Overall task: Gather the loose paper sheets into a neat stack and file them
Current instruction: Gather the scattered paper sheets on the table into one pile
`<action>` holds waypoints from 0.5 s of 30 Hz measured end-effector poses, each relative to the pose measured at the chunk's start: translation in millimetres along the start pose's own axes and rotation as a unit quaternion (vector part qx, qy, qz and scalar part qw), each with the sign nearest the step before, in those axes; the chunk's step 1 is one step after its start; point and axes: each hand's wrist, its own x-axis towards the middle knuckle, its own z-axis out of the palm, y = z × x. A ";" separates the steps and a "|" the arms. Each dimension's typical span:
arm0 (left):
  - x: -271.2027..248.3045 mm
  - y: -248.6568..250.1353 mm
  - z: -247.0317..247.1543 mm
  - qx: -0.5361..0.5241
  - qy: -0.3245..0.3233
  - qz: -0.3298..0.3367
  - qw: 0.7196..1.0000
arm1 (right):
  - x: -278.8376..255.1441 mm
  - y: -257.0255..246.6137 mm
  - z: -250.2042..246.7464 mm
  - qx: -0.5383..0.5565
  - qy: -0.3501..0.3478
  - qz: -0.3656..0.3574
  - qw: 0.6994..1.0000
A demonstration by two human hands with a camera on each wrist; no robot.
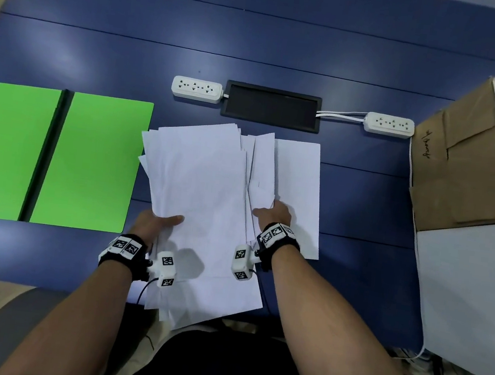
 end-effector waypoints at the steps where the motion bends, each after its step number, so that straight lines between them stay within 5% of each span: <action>1: 1.9 -1.6 -0.4 -0.009 0.003 -0.001 1.000 | -0.2 -1.4 1.4 -0.001 0.002 0.004 1.000; 15: 4.8 -7.4 14.4 -0.037 0.024 -0.002 0.999 | 2.8 -12.2 -14.4 -0.088 0.001 -0.044 0.995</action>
